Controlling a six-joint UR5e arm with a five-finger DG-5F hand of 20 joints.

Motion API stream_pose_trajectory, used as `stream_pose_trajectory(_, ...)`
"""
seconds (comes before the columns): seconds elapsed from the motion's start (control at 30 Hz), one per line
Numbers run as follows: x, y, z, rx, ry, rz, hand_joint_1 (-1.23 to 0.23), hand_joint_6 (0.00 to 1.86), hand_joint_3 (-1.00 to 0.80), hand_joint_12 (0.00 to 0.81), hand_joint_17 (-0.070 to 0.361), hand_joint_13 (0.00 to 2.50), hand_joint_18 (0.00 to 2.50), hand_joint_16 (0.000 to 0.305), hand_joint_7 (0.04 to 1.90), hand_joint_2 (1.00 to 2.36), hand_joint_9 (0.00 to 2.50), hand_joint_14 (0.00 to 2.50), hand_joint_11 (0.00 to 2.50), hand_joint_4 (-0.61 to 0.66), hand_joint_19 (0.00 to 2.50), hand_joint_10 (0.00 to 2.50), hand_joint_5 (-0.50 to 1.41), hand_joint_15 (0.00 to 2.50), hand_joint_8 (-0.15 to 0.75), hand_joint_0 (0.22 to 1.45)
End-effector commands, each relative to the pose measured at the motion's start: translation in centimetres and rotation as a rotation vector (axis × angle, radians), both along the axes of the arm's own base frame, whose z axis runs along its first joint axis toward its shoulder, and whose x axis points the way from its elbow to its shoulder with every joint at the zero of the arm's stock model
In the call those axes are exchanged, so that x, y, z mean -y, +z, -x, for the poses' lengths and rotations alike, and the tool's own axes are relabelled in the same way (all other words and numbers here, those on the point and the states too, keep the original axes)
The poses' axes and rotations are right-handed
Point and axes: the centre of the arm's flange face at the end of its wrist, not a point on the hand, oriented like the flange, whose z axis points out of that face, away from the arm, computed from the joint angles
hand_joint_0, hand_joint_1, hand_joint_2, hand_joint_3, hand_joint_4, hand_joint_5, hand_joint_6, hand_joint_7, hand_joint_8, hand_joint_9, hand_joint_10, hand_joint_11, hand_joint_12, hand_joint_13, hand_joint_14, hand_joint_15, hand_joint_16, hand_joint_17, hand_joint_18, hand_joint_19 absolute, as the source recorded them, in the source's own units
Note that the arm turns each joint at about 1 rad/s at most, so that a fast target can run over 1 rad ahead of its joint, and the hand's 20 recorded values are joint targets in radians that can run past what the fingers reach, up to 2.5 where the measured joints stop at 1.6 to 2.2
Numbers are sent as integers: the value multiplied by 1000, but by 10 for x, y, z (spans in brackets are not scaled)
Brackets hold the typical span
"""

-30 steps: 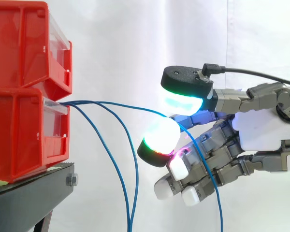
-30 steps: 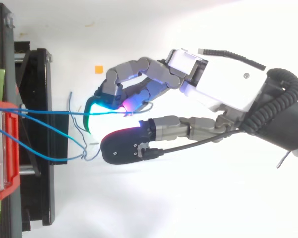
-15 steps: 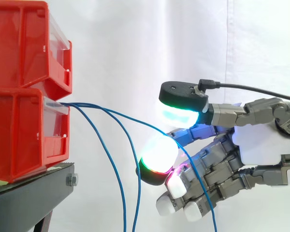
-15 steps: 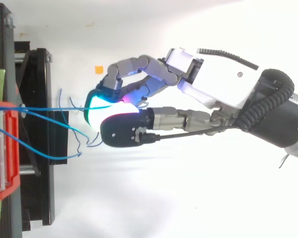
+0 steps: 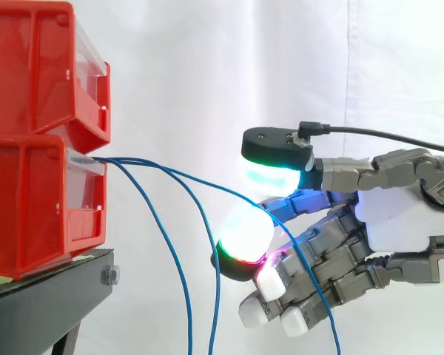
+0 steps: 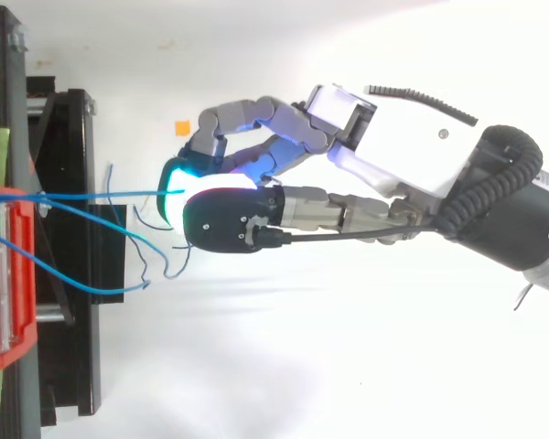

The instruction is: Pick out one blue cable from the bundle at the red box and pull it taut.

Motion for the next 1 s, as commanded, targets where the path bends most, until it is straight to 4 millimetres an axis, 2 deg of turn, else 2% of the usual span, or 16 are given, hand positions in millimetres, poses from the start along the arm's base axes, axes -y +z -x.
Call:
stream_pose_trajectory(0.0,1,0,0,1,-8,1,-462,604,-250,339,119,780,642,53,1237,1019,1028,11,601,153,553,19,-120,268,261,639)
stream_pose_trajectory(0.13,1,0,0,1,-10,1,-516,575,-181,341,120,780,649,53,1280,1020,1026,11,600,142,544,21,-116,271,268,635)
stream_pose_trajectory(0.23,1,0,0,0,-10,2,-617,588,-123,357,128,793,676,57,1247,1015,1032,11,597,158,527,21,-121,265,282,636)
stream_pose_trajectory(0.33,1,0,0,0,-10,2,-651,603,-142,360,130,796,679,58,1218,1014,1018,10,583,153,521,20,-127,266,282,629)
stream_pose_trajectory(0.43,1,0,0,2,-10,2,-600,594,-247,344,121,776,643,54,1261,1017,997,11,600,125,554,21,-128,274,263,599)
stream_pose_trajectory(0.5,1,1,0,3,-10,2,-439,608,-416,347,121,780,648,54,1227,1008,1018,11,607,132,552,21,-129,275,271,585)
stream_pose_trajectory(0.6,1,1,-1,9,-10,0,-379,618,-440,343,121,797,669,54,1210,1006,1034,11,600,125,549,22,-127,273,270,589)
stream_pose_trajectory(0.8,-1,1,-1,12,-8,-1,-383,641,-415,341,120,805,681,53,1193,1008,1060,11,606,126,559,19,-121,273,270,600)
stream_pose_trajectory(0.97,-1,1,-1,12,-8,-1,-488,662,-300,342,117,814,696,52,1158,1018,1083,11,617,130,539,20,-115,270,272,624)
